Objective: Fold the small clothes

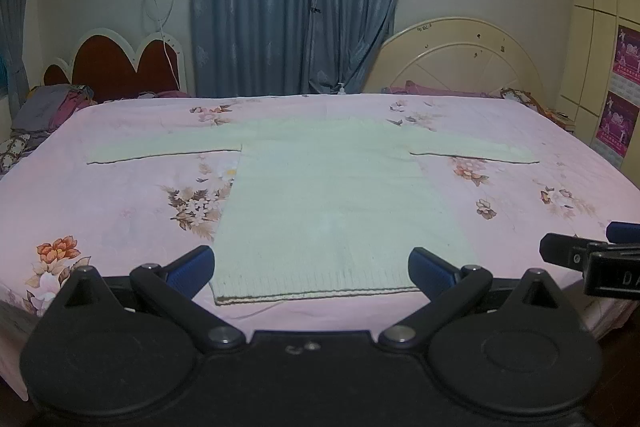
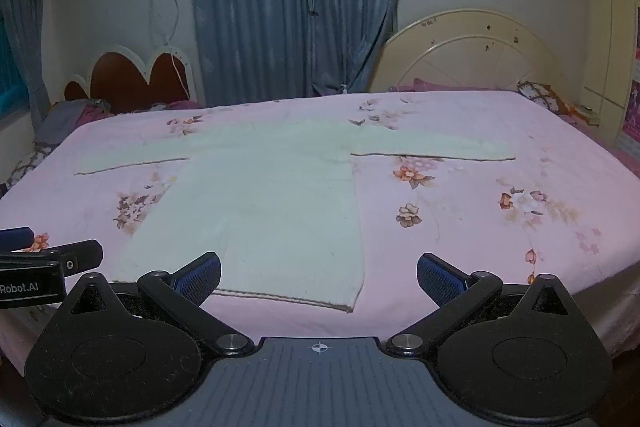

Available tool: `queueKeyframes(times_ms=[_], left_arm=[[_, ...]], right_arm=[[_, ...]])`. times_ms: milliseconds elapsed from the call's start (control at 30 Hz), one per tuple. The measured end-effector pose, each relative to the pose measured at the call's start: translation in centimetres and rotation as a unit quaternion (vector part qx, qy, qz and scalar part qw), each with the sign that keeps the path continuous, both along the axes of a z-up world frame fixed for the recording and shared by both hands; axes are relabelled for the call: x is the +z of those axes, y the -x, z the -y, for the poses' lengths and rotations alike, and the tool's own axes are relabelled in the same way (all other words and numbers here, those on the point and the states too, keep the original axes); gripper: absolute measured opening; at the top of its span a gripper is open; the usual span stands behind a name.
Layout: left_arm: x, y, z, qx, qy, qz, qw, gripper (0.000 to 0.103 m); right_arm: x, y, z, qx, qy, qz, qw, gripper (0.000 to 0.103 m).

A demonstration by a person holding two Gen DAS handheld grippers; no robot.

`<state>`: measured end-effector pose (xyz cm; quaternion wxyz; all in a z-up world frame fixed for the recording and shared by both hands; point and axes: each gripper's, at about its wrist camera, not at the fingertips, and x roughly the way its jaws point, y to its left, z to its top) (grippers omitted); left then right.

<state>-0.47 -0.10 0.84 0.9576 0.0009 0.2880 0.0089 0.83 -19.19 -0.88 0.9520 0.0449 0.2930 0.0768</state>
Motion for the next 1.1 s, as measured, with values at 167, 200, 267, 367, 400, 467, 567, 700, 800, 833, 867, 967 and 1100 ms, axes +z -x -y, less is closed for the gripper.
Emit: queueKeyframes(times_ms=[167,200,267,367,400,467,567,700,800,833,867,967,1100], left_arm=[[0.03,0.00,-0.02,0.000,0.000,0.001,1.0000,0.103],[0.05,-0.02,-0.05,0.000,0.000,0.001,1.0000,0.103],[0.06,0.00,-0.07,0.000,0.001,0.001,1.0000,0.103],[-0.12,-0.09,0.00,0.000,-0.001,0.001,1.0000,0.103],[-0.11,0.00,0.00,0.000,0.000,0.001,1.0000,0.103],[-0.13,-0.05,0.03,0.001,-0.001,0.002,1.0000,0.103],[-0.14,-0.12,-0.02,0.002,-0.001,0.002,1.0000,0.103],[-0.21,-0.06,0.07,0.002,-0.001,0.002,1.0000,0.103],[-0.23,-0.04,0.05,0.002,-0.001,0.002,1.0000,0.103],[-0.22,-0.07,0.05,0.002,-0.001,0.002,1.0000,0.103],[-0.23,-0.14,0.05,0.002,-0.001,0.001,1.0000,0.103],[-0.23,-0.06,0.06,0.002,-0.001,0.001,1.0000,0.103],[-0.25,-0.06,0.08,0.002,-0.002,0.001,1.0000,0.103]], right_arm=[[0.04,-0.04,-0.02,0.000,0.000,0.002,1.000,0.103],[0.05,-0.07,0.00,0.000,0.000,0.002,1.000,0.103],[0.11,-0.09,-0.06,0.000,0.000,0.002,1.000,0.103],[0.08,-0.18,-0.06,0.000,0.001,0.002,1.000,0.103],[0.08,-0.28,-0.07,0.000,0.000,0.002,1.000,0.103],[0.13,-0.17,-0.06,0.000,0.000,0.003,1.000,0.103],[0.15,-0.13,-0.05,0.001,0.000,0.003,1.000,0.103],[0.20,-0.13,-0.01,0.001,0.000,0.002,1.000,0.103],[0.22,-0.11,-0.01,0.001,0.000,0.002,1.000,0.103],[0.22,-0.12,0.02,0.001,-0.001,0.003,1.000,0.103],[0.24,-0.11,0.03,0.001,-0.001,0.003,1.000,0.103],[0.19,-0.10,0.04,0.002,-0.001,0.003,1.000,0.103],[0.18,-0.12,0.03,0.001,0.000,0.003,1.000,0.103]])
